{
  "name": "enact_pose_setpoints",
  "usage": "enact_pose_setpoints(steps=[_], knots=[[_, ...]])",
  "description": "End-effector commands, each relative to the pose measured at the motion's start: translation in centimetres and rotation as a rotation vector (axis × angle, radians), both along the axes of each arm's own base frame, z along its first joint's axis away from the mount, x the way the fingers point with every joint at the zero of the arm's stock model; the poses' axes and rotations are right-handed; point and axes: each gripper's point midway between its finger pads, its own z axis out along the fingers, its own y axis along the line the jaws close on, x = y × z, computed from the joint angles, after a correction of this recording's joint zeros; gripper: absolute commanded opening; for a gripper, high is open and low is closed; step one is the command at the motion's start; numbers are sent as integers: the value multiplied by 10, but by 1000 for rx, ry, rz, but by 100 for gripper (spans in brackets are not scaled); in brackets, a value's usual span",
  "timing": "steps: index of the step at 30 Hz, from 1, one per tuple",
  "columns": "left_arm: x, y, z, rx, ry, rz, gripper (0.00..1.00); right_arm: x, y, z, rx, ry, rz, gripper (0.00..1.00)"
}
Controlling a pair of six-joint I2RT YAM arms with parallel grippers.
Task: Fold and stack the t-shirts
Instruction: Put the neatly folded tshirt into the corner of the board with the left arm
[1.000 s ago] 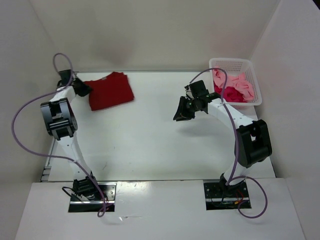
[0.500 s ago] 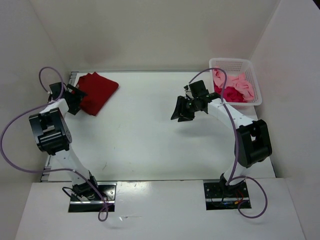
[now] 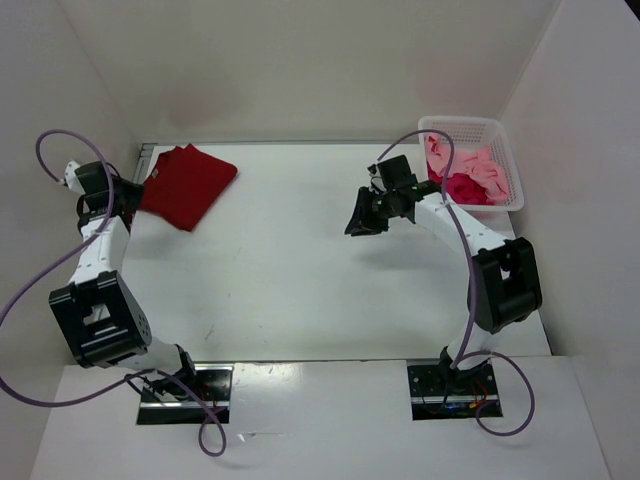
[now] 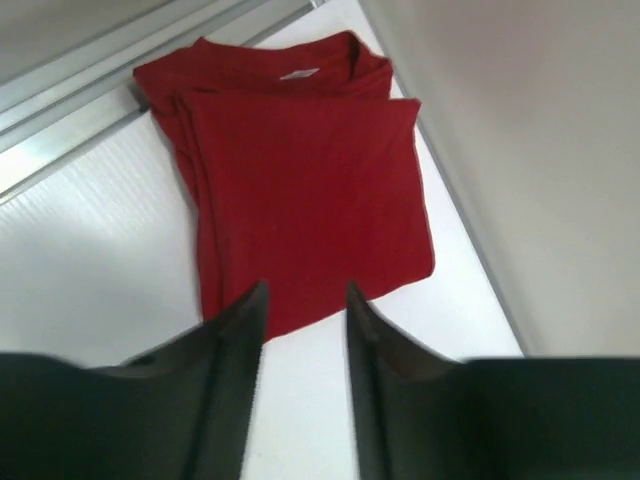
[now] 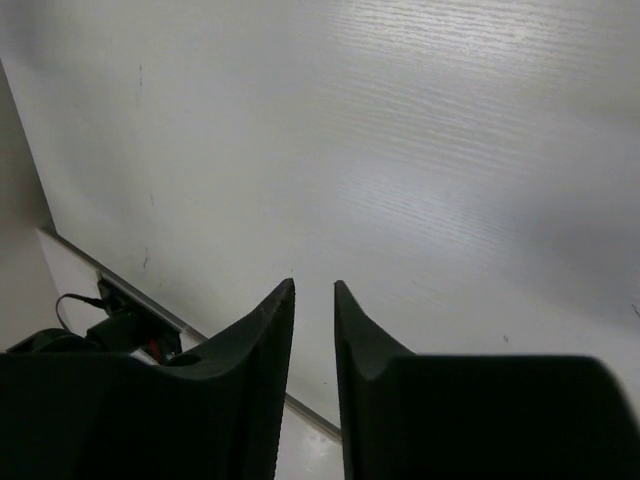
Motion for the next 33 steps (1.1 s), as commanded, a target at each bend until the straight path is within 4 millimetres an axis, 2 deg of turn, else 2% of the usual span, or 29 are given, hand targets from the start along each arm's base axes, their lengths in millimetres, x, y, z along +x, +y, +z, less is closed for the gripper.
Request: enact_pose_setpoints(steps=[1, 2, 3, 4, 5, 6, 9, 10, 11, 12, 13, 15, 17, 19, 21, 23, 24, 27, 29, 30, 31, 33], knots=[[-2, -21, -6, 28, 19, -76, 31, 15, -2, 23, 3, -71, -24, 25], [1, -35, -14, 19, 38, -123, 17, 14, -4, 22, -4, -72, -29, 8], [7, -59, -28, 8, 78, -191, 13, 13, -4, 25, 5, -79, -37, 2], [9, -71, -38, 10, 106, -228, 10, 18, -6, 25, -5, -92, -61, 0], [12, -84, -44, 1, 120, -262, 8, 17, -10, 27, -4, -96, -71, 0], [16, -105, -63, -11, 161, -323, 4, 19, -10, 33, 5, -117, -71, 0], [30, -140, -86, -36, 212, -431, 3, 14, -11, 30, 5, -104, -78, 0], [34, -147, -91, -28, 223, -453, 3, 14, -11, 30, 9, -99, -84, 0], [38, -154, -108, -48, 258, -477, 3, 13, -11, 27, 5, -90, -84, 0], [46, -159, -109, -46, 262, -499, 3, 12, -11, 29, 10, -102, -84, 0], [49, -164, -129, -65, 301, -516, 4, 11, -11, 33, 19, -105, -93, 0], [59, -171, -140, -74, 314, -548, 4, 12, -16, 34, 24, -101, -115, 0], [71, -172, -154, -88, 337, -555, 5, 11, -21, 35, 24, -102, -126, 0], [76, -170, -168, -91, 361, -548, 7, 14, -30, 44, 32, -125, -149, 0], [88, -167, -166, -79, 349, -540, 8, 14, -35, 47, 31, -127, -161, 0], [95, -165, -174, -76, 357, -532, 9, 13, -39, 49, 30, -126, -172, 0], [106, -161, -167, -59, 337, -522, 10, 16, -46, 52, 25, -137, -193, 0], [116, -149, -182, -54, 365, -489, 13, 19, -58, 55, 23, -139, -225, 0], [130, -132, -175, -52, 344, -460, 15, 22, -74, 62, 24, -151, -268, 0], [130, -129, -181, -43, 369, -456, 15, 26, -83, 61, 16, -154, -294, 0], [135, -120, -175, -39, 352, -441, 16, 31, -100, 67, 16, -165, -339, 0], [141, -111, -171, -24, 342, -430, 20, 43, -117, 80, 22, -202, -387, 1]])
